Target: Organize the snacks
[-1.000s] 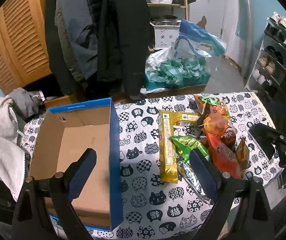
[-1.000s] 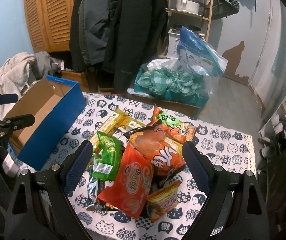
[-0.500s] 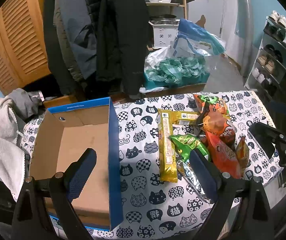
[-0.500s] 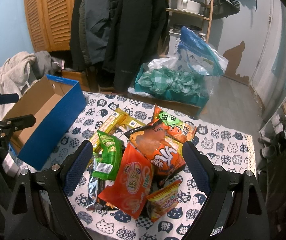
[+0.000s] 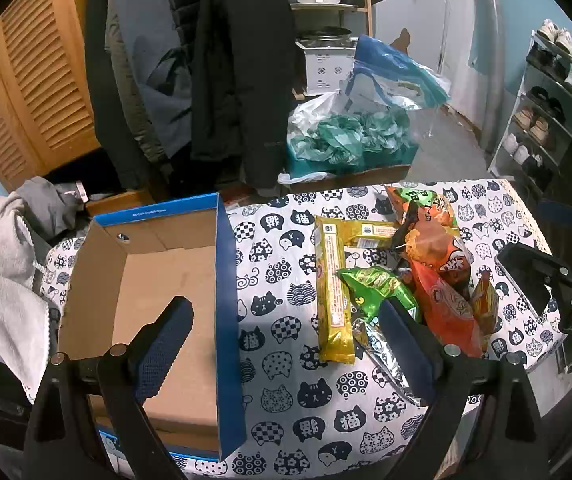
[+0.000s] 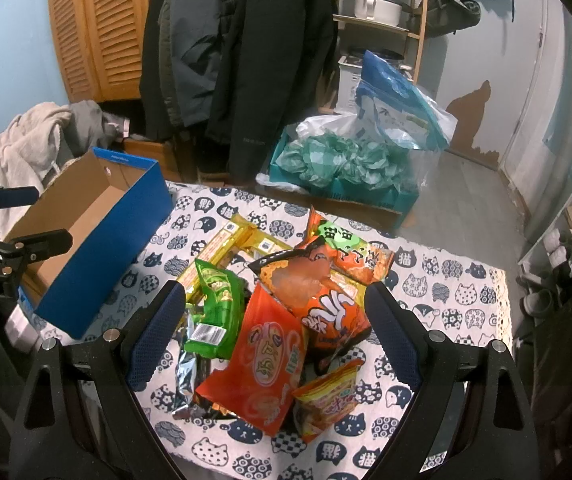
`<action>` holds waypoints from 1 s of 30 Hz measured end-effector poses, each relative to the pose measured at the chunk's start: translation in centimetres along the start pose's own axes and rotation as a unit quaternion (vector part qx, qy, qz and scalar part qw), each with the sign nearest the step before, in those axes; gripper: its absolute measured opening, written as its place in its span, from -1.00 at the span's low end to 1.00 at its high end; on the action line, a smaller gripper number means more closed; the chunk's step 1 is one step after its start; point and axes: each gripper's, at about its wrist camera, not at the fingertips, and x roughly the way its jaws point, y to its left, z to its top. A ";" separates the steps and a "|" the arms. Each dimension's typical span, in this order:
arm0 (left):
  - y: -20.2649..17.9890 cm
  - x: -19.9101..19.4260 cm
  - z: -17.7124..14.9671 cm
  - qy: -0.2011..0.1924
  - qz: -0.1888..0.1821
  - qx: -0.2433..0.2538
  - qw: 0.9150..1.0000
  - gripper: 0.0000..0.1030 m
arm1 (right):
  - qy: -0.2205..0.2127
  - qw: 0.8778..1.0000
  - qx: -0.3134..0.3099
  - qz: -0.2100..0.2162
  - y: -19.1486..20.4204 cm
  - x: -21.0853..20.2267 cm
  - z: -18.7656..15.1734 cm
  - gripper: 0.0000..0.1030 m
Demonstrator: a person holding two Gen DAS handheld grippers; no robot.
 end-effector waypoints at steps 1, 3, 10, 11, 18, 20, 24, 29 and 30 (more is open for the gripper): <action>0.0 0.0 0.0 0.000 0.000 0.000 1.000 0.85 | 0.000 1.000 0.000 0.000 0.0 0.0 0.0 0.74; 0.0 0.0 0.0 0.000 0.000 0.000 1.000 0.85 | 0.001 1.000 0.000 0.000 0.0 0.0 0.0 0.74; -0.1 0.1 -0.2 0.004 -0.003 -0.002 1.000 0.85 | 0.002 1.000 0.000 -0.001 -0.1 0.0 -0.1 0.74; -0.1 0.1 -0.4 0.005 -0.004 -0.002 1.000 0.85 | 0.003 1.000 0.001 -0.001 -0.1 0.0 -0.1 0.74; 0.0 1.1 -1.1 0.028 -0.008 -0.007 1.000 0.85 | 0.007 1.000 0.004 -0.005 -0.6 -0.4 -0.9 0.74; 0.0 1.6 -0.7 0.037 -0.009 -0.009 0.999 0.85 | 0.012 1.000 0.004 -0.008 -0.8 -0.3 -1.1 0.74; -0.2 2.4 -0.5 0.047 -0.006 -0.003 0.999 0.85 | 0.026 0.999 0.011 -0.014 -1.5 0.2 -1.0 0.74; -1.2 3.7 -0.5 0.062 0.000 0.015 0.998 0.85 | 0.045 0.999 0.017 -0.024 -2.8 0.7 -1.6 0.74; -1.4 4.1 -0.5 0.068 -0.003 0.017 0.998 0.85 | 0.050 0.998 0.018 -0.026 -3.1 1.0 -1.8 0.74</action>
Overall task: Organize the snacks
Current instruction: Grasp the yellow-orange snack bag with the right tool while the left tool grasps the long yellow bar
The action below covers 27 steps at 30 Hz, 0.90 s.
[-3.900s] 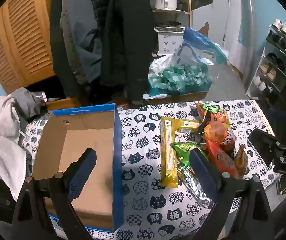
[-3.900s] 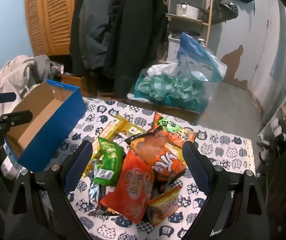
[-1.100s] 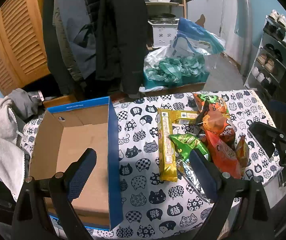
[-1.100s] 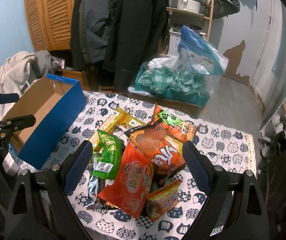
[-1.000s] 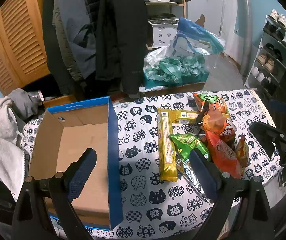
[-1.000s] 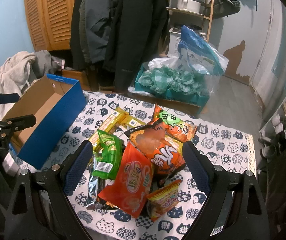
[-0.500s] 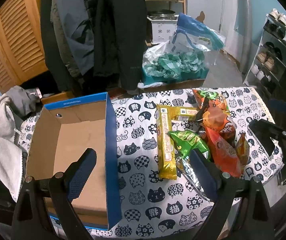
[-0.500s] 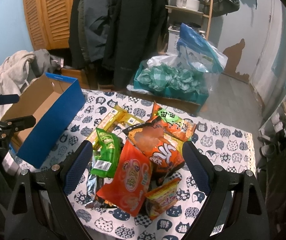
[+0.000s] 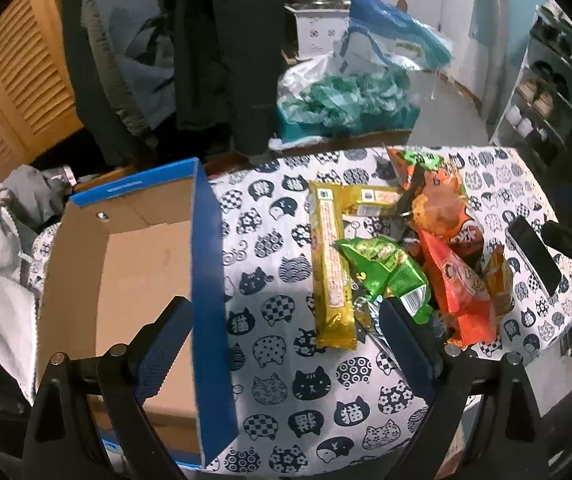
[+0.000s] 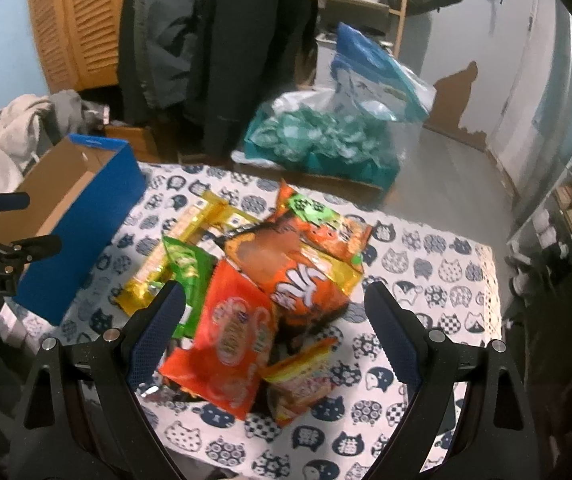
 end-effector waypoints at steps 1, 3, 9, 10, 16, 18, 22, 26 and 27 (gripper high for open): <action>-0.2 0.2 0.0 0.005 -0.003 0.001 1.000 0.85 | 0.003 1.000 0.002 -0.005 -0.4 0.2 -0.3 0.74; -0.6 0.9 -0.1 0.015 -0.006 0.005 1.000 0.85 | 0.014 1.000 0.006 -0.009 -1.3 1.0 -0.6 0.74; -1.3 2.4 -0.7 0.039 -0.007 0.014 0.999 0.85 | 0.062 0.998 0.021 -0.009 -3.7 3.1 -3.2 0.74; -1.5 2.6 -0.7 0.042 -0.006 0.017 0.999 0.85 | 0.069 0.997 0.022 -0.009 -4.0 3.4 -3.7 0.74; -2.4 4.3 -1.1 0.066 -0.004 0.023 0.998 0.85 | 0.113 0.994 0.013 -0.002 -4.7 5.6 -6.1 0.74; -2.8 4.8 -1.3 0.073 -0.011 0.025 0.997 0.85 | 0.122 0.993 0.004 0.006 -4.5 6.3 -6.5 0.74; -3.3 5.8 -1.4 0.087 -0.010 0.031 0.996 0.85 | 0.133 0.991 -0.017 0.010 -4.1 7.5 -7.0 0.74; -3.3 7.1 -1.3 0.098 -0.007 0.024 0.995 0.85 | 0.154 0.988 -0.021 0.018 -4.2 9.1 -7.3 0.74; -3.2 7.5 -1.2 0.099 -0.005 0.022 0.995 0.85 | 0.158 0.987 -0.021 0.020 -4.2 9.5 -7.4 0.74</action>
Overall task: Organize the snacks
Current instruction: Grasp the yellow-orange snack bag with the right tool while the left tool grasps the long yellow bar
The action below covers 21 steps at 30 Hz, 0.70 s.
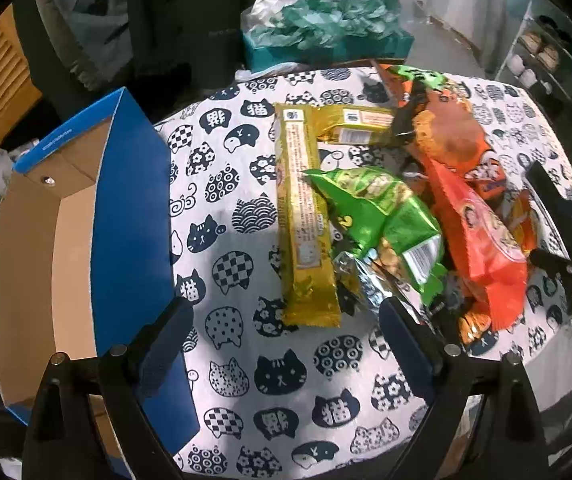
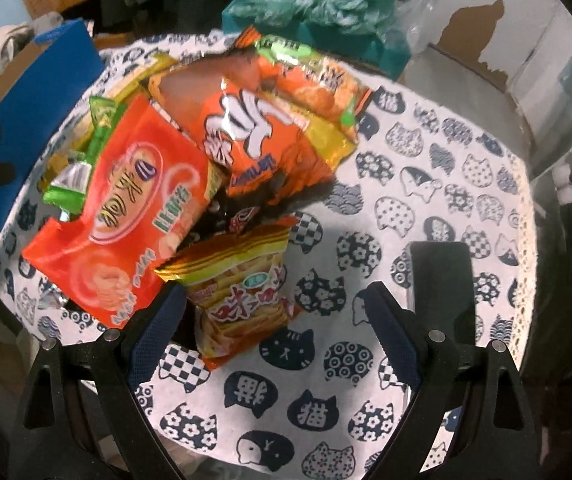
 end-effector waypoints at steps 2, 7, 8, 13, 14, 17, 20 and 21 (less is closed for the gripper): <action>0.0 0.6 0.4 0.003 -0.002 -0.006 1.000 0.85 | 0.008 1.000 -0.001 0.004 0.0 0.8 0.1 0.74; 0.0 2.0 1.3 0.013 -0.010 -0.015 1.000 0.85 | 0.024 1.000 -0.008 0.012 0.1 2.6 0.4 0.74; -0.1 2.3 1.5 0.014 -0.011 -0.016 1.000 0.85 | 0.028 0.999 -0.008 0.016 0.1 3.0 0.5 0.74; 0.2 3.9 2.4 0.019 -0.003 -0.021 1.000 0.85 | 0.039 0.999 -0.006 0.038 0.3 4.2 0.9 0.52; 0.3 4.3 2.7 0.021 -0.001 -0.024 0.999 0.85 | 0.040 0.998 -0.001 0.046 0.2 4.4 0.9 0.34; 0.5 5.2 3.3 0.025 0.002 -0.030 0.999 0.85 | 0.043 0.997 0.018 0.054 -0.2 4.7 1.1 -0.12; 0.6 6.1 3.8 0.030 0.006 -0.033 0.999 0.85 | 0.036 0.998 0.036 0.046 -0.9 4.6 1.6 -0.18; 0.6 6.4 3.9 0.033 0.007 -0.035 0.999 0.84 | 0.032 0.998 0.041 0.046 -1.1 4.4 1.6 -0.19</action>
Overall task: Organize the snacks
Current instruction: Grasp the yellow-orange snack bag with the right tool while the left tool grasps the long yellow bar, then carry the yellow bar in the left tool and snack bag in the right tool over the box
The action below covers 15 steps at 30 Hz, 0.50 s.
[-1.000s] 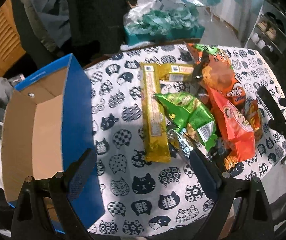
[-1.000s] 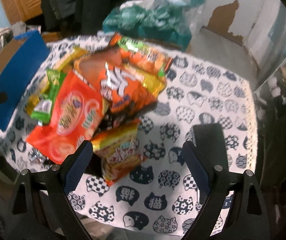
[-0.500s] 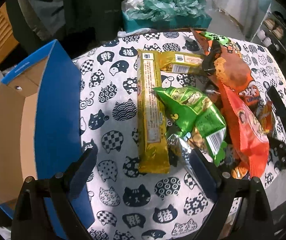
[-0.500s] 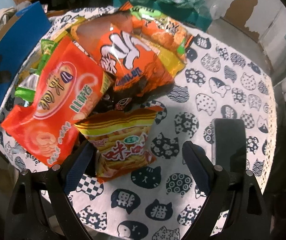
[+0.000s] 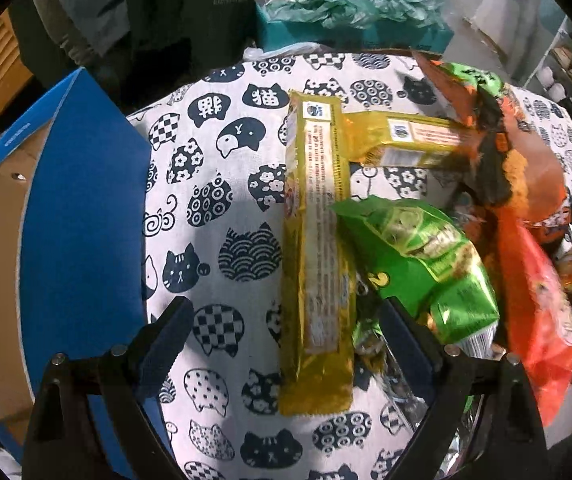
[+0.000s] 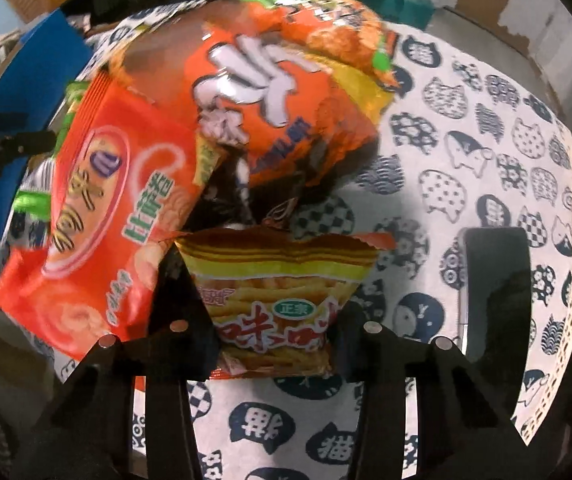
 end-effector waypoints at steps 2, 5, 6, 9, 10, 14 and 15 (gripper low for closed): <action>0.0 0.4 0.3 0.000 -0.003 -0.005 1.000 0.73 | -0.009 1.000 0.011 0.001 -0.5 -0.5 0.0 -0.20; -0.2 1.0 0.8 0.004 -0.004 -0.005 1.000 0.50 | -0.019 1.000 0.024 -0.001 -1.2 -1.0 0.1 -0.21; -0.2 1.2 0.9 0.005 -0.003 -0.005 1.000 0.41 | -0.022 0.999 0.027 -0.003 -1.4 -1.2 0.1 -0.21; -0.3 1.7 1.2 0.005 -0.009 -0.004 1.000 0.17 | -0.029 0.999 0.036 -0.007 -2.0 -1.7 0.0 -0.21; -0.3 1.8 1.2 0.004 -0.013 -0.005 1.000 0.07 | -0.032 0.999 0.036 -0.010 -2.0 -1.9 0.1 -0.21; -0.3 1.3 1.2 -0.019 0.000 0.001 1.000 -0.37 | -0.043 0.998 0.043 -0.019 -2.3 -2.9 0.0 -0.21; -0.4 1.1 1.2 -0.020 -0.002 0.001 1.000 -0.39 | -0.045 0.998 0.046 -0.022 -2.3 -3.1 0.0 -0.21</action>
